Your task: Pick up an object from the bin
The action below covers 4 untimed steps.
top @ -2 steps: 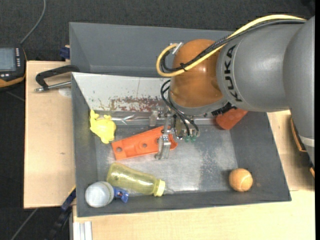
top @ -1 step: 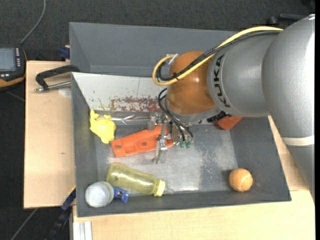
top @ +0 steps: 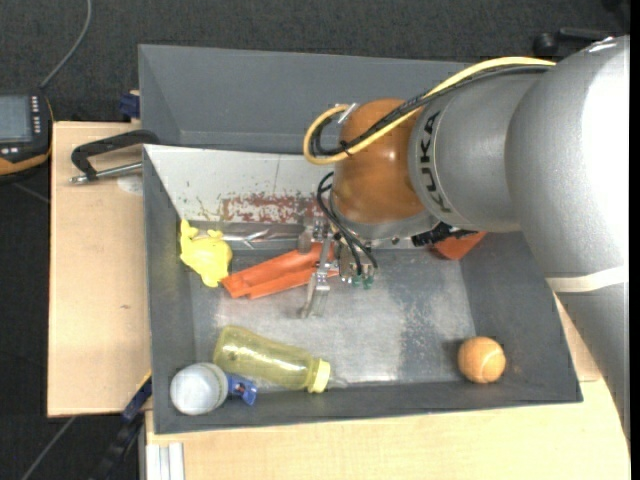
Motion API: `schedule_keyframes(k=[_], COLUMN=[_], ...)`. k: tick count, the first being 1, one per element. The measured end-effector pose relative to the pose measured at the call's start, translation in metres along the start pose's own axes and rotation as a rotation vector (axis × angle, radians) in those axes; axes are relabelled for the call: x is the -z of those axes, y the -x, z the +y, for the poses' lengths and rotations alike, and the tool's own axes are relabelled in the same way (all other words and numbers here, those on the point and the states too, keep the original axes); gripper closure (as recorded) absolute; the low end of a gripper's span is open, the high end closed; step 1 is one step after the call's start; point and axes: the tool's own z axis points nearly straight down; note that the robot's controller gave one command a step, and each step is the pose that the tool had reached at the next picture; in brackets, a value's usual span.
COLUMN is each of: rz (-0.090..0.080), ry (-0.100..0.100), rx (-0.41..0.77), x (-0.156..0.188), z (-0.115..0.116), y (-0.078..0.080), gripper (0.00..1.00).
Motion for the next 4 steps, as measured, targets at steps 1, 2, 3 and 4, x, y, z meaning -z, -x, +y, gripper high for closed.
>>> schedule_keyframes(k=[1,2,3,4], rz=[0.004,0.002,0.004,-0.003], ry=[-0.001,-0.002,0.001,-0.001], rx=[-0.141,-0.176,-0.176,-0.419], x=[0.001,-0.001,-0.004,-0.003], z=[-0.030,-0.011,0.048,-0.019], y=[0.004,-0.008,-0.026,-0.002], gripper=[0.00,0.00,0.00,1.00])
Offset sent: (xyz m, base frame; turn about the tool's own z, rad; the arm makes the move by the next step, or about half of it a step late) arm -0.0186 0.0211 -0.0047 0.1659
